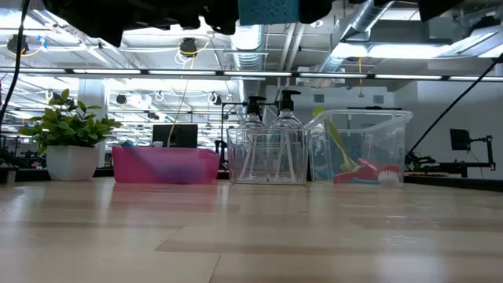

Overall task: Pick & Place Kitchen Sink Supplies
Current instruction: Put the blue sponge wipe into the red transparent bin

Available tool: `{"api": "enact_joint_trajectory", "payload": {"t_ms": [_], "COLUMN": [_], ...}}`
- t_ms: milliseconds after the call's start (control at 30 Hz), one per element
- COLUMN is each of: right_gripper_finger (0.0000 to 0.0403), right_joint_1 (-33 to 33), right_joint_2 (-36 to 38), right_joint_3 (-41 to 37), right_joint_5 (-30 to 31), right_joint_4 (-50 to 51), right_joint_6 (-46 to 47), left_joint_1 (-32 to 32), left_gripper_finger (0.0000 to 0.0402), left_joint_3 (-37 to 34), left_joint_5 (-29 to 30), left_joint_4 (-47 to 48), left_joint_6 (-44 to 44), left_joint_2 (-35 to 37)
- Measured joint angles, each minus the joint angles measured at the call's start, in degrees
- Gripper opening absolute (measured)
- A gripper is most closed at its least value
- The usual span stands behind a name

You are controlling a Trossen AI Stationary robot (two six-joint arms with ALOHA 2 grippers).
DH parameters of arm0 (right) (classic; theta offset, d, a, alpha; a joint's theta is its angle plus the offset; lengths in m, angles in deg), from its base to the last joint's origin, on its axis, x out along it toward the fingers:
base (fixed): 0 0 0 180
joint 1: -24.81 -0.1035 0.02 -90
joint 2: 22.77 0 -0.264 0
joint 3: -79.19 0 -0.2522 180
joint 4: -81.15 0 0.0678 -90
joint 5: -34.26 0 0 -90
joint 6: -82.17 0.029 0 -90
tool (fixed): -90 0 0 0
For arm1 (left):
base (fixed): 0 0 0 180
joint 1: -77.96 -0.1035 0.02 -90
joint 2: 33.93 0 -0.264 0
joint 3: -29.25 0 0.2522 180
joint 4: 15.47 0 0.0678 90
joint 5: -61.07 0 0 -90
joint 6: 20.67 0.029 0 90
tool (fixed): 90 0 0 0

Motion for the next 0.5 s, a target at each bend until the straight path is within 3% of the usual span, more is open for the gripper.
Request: {"api": "enact_joint_trajectory", "payload": {"t_ms": [200, 433, 500], "right_gripper_finger": [0.0003, 0.0034, 0.0053], "right_joint_1": [0.3, 0.2, 0.2], "right_joint_2": [-0.1, -0.1, -0.1], "right_joint_3": [0.0, 0.0, 0.0], "right_joint_5": [0.0, 0.1, 0.1], "right_joint_4": [0.1, 0.7, 2.1], "right_joint_6": [0.2, 0.5, -0.4], "left_joint_1": [0.0, -1.1, -1.4], "left_gripper_finger": [0.0175, 0.0029, 0.0016], "left_joint_3": [0.0, 0.0, 0.0], "left_joint_5": [0.1, 1.9, 2.0], "left_joint_4": [-0.6, -0.3, 0.2], "left_joint_6": [0.1, 0.1, 0.0], "left_joint_2": [0.0, 0.0, 0.0]}}
